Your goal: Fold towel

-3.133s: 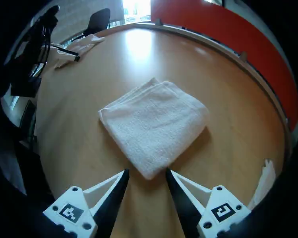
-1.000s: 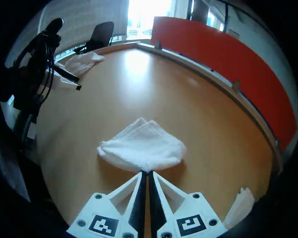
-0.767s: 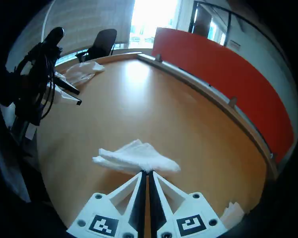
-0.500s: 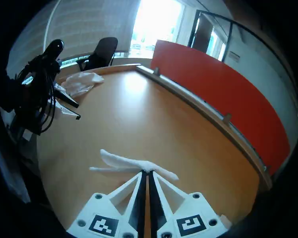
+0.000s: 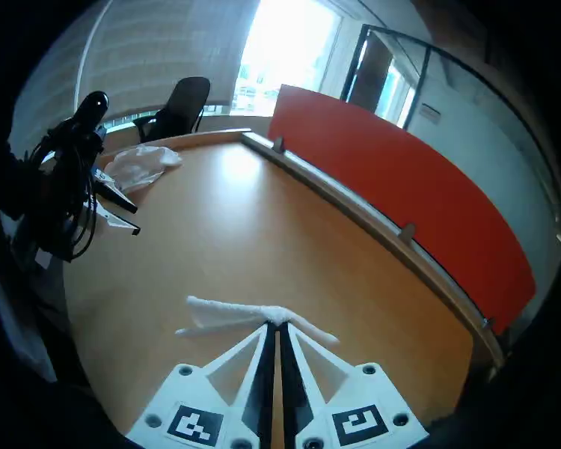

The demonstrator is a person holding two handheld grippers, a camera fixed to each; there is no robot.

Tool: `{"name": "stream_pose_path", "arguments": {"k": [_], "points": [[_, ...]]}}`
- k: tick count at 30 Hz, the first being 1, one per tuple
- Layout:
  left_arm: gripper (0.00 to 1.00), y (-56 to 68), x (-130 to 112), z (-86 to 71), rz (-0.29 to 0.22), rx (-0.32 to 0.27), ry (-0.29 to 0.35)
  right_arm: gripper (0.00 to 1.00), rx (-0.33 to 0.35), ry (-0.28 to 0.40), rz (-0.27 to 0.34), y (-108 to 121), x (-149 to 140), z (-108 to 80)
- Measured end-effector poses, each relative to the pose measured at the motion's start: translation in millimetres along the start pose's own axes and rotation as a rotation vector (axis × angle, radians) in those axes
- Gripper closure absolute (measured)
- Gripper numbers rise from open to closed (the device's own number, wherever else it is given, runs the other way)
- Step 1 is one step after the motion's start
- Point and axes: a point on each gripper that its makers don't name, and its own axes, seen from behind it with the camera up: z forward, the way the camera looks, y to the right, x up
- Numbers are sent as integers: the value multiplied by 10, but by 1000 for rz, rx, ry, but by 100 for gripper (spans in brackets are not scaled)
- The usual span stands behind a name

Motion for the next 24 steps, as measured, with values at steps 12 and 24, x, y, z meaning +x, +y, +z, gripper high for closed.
{"name": "stream_pose_path", "arguments": {"k": [12, 24], "points": [[11, -7, 13, -3, 3, 1, -1, 96, -31, 5, 21, 276, -24, -93], [11, 20, 25, 14, 7, 1, -3, 96, -86, -12, 45, 711, -154, -212]]}}
